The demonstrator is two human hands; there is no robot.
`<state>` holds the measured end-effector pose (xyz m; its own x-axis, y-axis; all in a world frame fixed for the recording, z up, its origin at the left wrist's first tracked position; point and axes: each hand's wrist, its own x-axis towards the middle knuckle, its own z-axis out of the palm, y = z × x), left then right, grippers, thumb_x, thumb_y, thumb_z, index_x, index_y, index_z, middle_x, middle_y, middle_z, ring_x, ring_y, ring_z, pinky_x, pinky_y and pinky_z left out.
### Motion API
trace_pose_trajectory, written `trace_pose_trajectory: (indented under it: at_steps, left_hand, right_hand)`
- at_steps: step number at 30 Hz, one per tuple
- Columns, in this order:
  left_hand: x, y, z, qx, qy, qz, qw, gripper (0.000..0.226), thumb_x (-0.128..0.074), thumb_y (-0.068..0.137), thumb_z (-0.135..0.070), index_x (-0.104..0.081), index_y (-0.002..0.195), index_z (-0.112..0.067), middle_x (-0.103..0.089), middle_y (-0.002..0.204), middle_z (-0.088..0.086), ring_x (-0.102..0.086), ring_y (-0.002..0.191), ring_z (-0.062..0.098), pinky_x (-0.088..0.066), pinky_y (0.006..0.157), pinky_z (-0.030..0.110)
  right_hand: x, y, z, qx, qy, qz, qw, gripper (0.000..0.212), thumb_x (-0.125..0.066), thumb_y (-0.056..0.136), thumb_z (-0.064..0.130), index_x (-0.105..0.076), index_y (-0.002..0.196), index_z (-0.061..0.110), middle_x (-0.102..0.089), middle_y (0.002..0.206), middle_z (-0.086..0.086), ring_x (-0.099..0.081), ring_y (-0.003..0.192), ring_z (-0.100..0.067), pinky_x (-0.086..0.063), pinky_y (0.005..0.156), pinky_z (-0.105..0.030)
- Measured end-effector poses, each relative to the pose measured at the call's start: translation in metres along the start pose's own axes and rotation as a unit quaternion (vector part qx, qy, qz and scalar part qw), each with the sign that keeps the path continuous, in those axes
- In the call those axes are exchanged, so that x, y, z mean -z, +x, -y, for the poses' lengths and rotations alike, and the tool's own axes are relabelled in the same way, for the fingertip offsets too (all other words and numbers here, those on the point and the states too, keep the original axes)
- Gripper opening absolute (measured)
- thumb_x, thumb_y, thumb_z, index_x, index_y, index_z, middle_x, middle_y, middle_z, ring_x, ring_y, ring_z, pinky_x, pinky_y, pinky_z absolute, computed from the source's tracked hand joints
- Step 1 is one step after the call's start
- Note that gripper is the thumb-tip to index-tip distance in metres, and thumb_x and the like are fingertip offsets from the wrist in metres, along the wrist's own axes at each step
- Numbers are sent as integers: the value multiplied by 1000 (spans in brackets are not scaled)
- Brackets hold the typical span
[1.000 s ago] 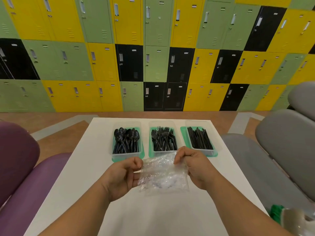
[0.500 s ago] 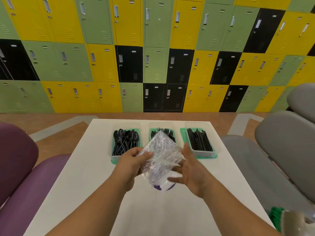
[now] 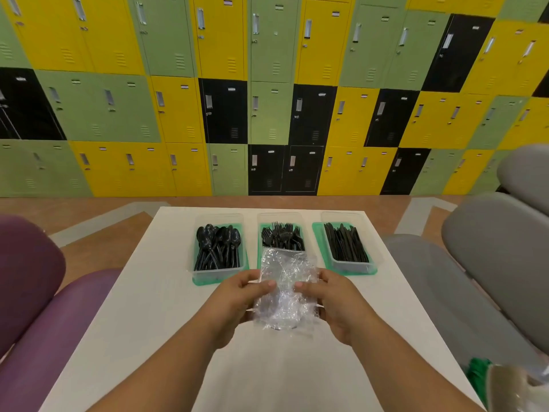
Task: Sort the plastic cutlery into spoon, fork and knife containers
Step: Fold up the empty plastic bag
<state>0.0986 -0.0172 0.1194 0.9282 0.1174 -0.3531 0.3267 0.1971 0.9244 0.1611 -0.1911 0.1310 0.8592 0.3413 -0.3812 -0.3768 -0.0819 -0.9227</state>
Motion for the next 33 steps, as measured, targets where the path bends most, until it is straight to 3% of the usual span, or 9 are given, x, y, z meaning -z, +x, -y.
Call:
trace_pose_trajectory:
  at_steps: [3,9,14,18,21,23,26,29,33]
  left_hand:
    - [-3,-4,-5,-15,35,29,999,8,-69,83,-12,-68,91,-11,-70,75,1,-65,59,10,-47,57,22]
    - [-11,-6,4,-31,-1,30,999,27,-71,81,-9,-64,106,-2,-67,82,8,-61,62,15,-45,55,22]
    - [-20,-9,13,-20,-62,38,997,17,-61,84,5,-66,96,-6,-69,79,6,-58,54,17,-46,53,23]
    - [-19,-9,14,1,-100,38,994,23,-56,85,8,-70,77,-9,-62,87,20,-57,67,28,-49,68,37]
    - [-17,-10,9,56,-148,47,986,27,-45,91,3,-70,95,-6,-66,101,22,-58,81,33,-58,70,36]
    - [-15,-12,4,119,-178,80,974,33,-40,97,-18,-64,117,-5,-68,113,21,-64,91,38,-55,82,41]
    - [-15,-16,-2,178,-107,131,969,58,-41,94,-55,-61,121,-8,-68,115,19,-68,100,36,-53,86,40]
    - [-22,-19,-1,151,-58,113,980,46,-66,85,-33,-60,119,-2,-70,109,21,-72,86,27,-60,72,28]
    - [-27,-20,7,86,-51,47,994,30,-71,82,-10,-63,108,1,-72,92,17,-73,73,20,-57,61,21]
  right_hand:
    - [5,-5,2,-9,-18,45,999,19,-72,81,13,-69,100,16,-75,90,0,-65,77,-14,-45,69,-30]
    - [20,-15,-5,-23,-19,116,993,30,-69,82,7,-68,110,19,-73,102,-7,-67,89,-22,-51,80,-41]
    - [22,-19,-14,-13,71,90,993,28,-54,86,-12,-68,102,6,-64,76,-7,-52,51,-12,-41,47,-23]
    - [23,-22,-16,-4,90,82,992,35,-44,85,-22,-69,88,3,-64,58,-3,-51,41,-10,-40,41,-19]
    - [22,-21,-17,25,63,56,996,42,-42,83,-22,-73,80,6,-70,72,-9,-63,55,-17,-50,51,-24]
    - [23,-19,-18,54,37,26,997,41,-48,82,-21,-75,71,8,-73,79,-5,-67,73,-23,-55,63,-30]
    - [24,-20,-19,97,-16,6,995,50,-40,75,-25,-75,64,10,-70,88,6,-63,90,-24,-50,68,-31]
    - [23,-23,-20,120,-40,-3,992,52,-37,73,-25,-74,65,11,-67,96,6,-61,96,-27,-51,73,-34]
    - [29,-31,-22,93,7,-2,996,43,-42,86,-12,-77,86,14,-67,110,-2,-64,101,-26,-55,79,-35]
